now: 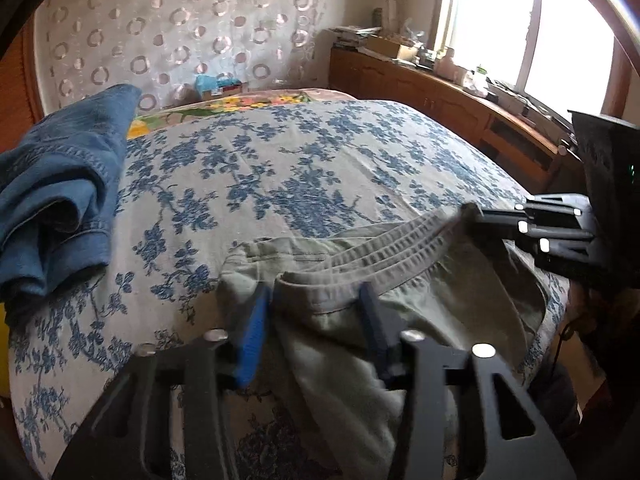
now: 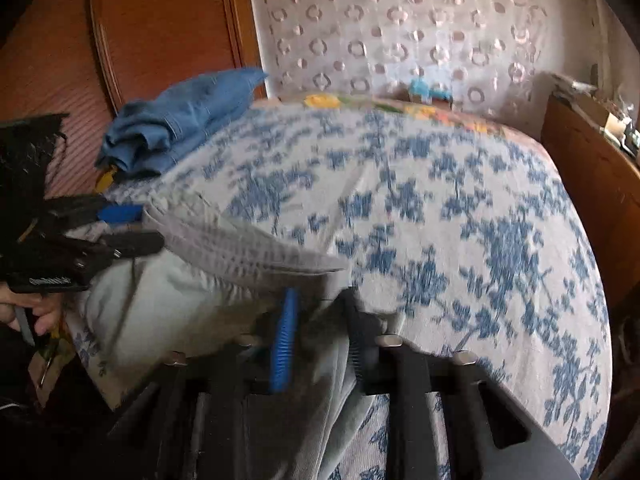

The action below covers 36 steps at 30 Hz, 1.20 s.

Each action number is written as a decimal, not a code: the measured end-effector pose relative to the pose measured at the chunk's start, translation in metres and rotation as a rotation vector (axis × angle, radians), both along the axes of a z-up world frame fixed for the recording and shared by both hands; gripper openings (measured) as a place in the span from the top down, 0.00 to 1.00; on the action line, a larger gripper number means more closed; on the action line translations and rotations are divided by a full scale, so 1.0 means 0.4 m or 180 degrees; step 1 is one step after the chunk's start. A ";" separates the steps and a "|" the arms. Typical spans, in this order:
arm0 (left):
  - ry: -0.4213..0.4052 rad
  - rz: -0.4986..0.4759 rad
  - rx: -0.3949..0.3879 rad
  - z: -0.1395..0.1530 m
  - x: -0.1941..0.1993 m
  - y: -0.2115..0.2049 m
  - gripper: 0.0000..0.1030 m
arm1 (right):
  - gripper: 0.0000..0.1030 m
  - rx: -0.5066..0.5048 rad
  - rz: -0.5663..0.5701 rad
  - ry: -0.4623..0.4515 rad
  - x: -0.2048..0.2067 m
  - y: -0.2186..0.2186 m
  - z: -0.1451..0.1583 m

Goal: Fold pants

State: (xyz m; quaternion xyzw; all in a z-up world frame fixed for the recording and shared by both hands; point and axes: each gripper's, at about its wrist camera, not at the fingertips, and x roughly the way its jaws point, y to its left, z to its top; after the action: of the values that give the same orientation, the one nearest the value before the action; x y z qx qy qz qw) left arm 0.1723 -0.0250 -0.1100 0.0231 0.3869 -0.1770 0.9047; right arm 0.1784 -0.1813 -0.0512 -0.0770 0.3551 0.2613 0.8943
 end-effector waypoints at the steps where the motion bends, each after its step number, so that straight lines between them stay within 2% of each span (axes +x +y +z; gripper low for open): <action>1: -0.0065 -0.0020 0.0010 0.008 -0.005 -0.003 0.66 | 0.94 0.0018 0.0010 -0.0042 -0.005 -0.004 0.006; 3: -0.0141 -0.0048 -0.0058 0.025 -0.008 -0.001 0.80 | 0.94 0.0106 -0.0007 -0.0131 -0.006 -0.009 0.020; 5: -0.0198 -0.0075 -0.0156 0.045 -0.008 0.002 0.84 | 0.94 0.0177 -0.0009 -0.0181 -0.007 -0.011 0.030; 10: -0.0285 -0.0048 -0.0171 0.069 0.012 0.003 0.86 | 0.94 0.0050 -0.0053 -0.0164 -0.004 -0.002 0.014; 16: -0.0117 0.0045 -0.0119 0.035 0.048 0.010 0.86 | 0.94 -0.0047 -0.0091 -0.0037 0.015 0.008 -0.004; 19: -0.0103 0.0050 -0.0119 0.034 0.045 0.007 0.81 | 0.94 -0.0048 -0.0122 0.0004 0.020 0.008 -0.001; 22: -0.0101 0.0101 -0.0112 0.039 0.043 0.010 0.67 | 0.89 0.0031 -0.0164 0.0057 0.023 -0.004 0.006; 24: -0.0130 0.0127 -0.0138 0.044 0.036 0.020 0.50 | 0.86 0.0062 -0.0211 0.0047 0.017 -0.017 0.014; 28: -0.0134 0.0224 -0.0139 0.044 0.023 0.038 0.49 | 0.66 0.0051 -0.0276 -0.0091 -0.024 -0.044 0.034; 32: -0.0075 0.0273 -0.0110 0.029 0.019 0.044 0.48 | 0.58 0.0055 -0.0261 -0.0013 -0.058 -0.067 0.026; 36: -0.0002 0.0309 -0.0092 0.012 0.022 0.048 0.48 | 0.57 0.0001 -0.0309 0.0070 -0.076 -0.079 0.010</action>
State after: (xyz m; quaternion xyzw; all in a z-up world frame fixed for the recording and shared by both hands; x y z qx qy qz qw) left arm 0.1811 -0.0058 -0.1051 -0.0088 0.3848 -0.1385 0.9125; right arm 0.1479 -0.2127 -0.0474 -0.0567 0.3682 0.2185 0.9019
